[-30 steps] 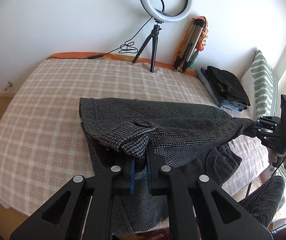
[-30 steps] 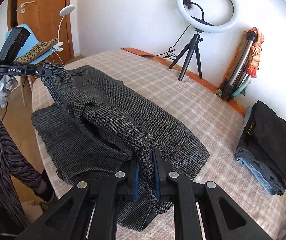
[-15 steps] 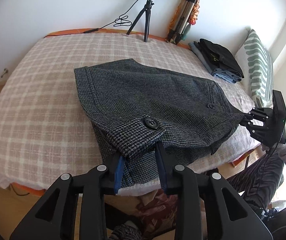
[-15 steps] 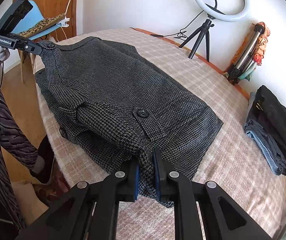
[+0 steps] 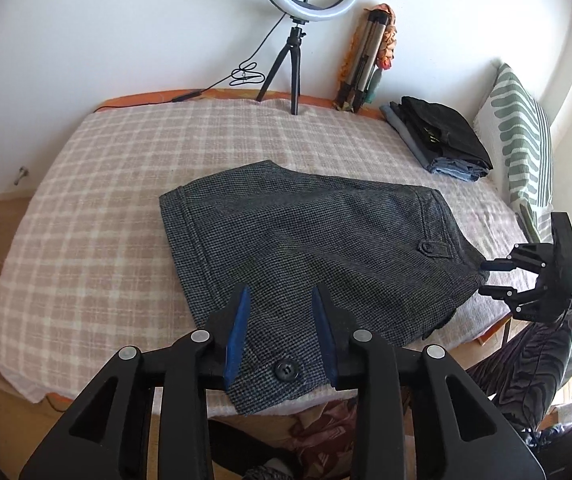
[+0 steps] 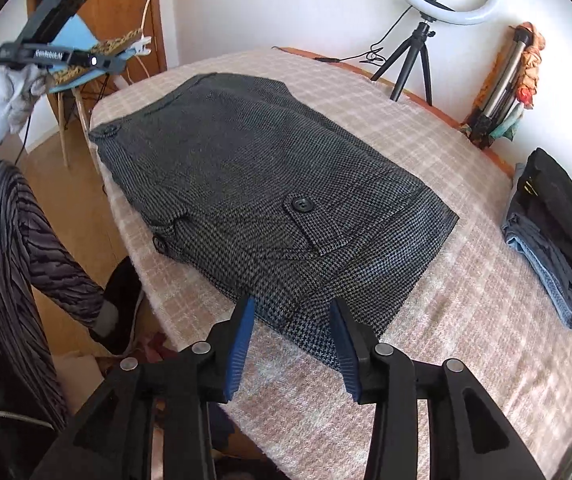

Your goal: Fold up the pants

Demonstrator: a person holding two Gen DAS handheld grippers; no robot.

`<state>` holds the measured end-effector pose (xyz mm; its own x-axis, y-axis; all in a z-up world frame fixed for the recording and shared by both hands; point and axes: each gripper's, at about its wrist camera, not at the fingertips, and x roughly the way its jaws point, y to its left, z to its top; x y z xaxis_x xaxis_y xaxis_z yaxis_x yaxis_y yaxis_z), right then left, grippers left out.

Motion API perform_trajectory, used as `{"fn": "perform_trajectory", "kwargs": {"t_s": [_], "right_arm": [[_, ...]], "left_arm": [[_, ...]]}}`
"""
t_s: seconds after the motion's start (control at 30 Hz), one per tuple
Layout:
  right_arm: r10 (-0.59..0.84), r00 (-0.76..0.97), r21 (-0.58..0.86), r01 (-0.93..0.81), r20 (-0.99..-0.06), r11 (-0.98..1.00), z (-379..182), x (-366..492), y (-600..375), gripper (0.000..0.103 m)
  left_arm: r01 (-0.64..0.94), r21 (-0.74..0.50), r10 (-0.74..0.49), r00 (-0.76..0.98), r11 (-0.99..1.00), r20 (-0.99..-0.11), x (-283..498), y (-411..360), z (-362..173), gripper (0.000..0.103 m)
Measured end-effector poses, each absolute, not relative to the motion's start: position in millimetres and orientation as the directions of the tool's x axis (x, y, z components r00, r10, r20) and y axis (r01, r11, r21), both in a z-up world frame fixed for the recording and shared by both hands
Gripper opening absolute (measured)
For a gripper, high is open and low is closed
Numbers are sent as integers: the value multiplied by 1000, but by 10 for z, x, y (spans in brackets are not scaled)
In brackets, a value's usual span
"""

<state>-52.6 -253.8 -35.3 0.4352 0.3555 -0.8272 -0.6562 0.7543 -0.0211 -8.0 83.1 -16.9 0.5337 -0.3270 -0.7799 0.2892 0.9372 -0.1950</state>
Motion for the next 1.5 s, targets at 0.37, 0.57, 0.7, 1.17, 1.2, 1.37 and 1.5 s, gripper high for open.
{"fn": "perform_trajectory", "kwargs": {"t_s": [0.37, 0.57, 0.7, 1.17, 1.2, 1.37, 1.5], "right_arm": [[379, 527, 307, -223, -761, 925, -359, 493, -3252, 67], [287, 535, 210, -200, -794, 957, -553, 922, -3014, 62], [339, 543, 172, -335, -769, 926, -412, 1014, -2617, 62], [393, 329, 85, -664, -859, 743, -789, 1219, -1297, 38], [408, 314, 111, -662, -857, 741, -753, 1234, -1317, 39], [507, 315, 230, -620, -802, 750, -570, 1381, -1336, 40], [536, 282, 296, -592, -795, 750, -609, 1573, -1072, 38]], "left_arm": [[423, -246, -433, 431, 872, -792, 182, -33, -623, 30], [465, -230, -406, 322, 855, -855, 113, -236, -1029, 30], [491, -217, -408, 324, 844, -853, -15, -229, -1092, 30], [427, -295, -465, 378, 855, -801, -89, 222, -913, 31], [408, -310, -471, 393, 859, -790, -87, 302, -880, 31], [329, -326, -453, 468, 886, -759, -22, 618, -743, 31], [339, -317, -451, 469, 886, -759, -78, 563, -697, 31]]}}
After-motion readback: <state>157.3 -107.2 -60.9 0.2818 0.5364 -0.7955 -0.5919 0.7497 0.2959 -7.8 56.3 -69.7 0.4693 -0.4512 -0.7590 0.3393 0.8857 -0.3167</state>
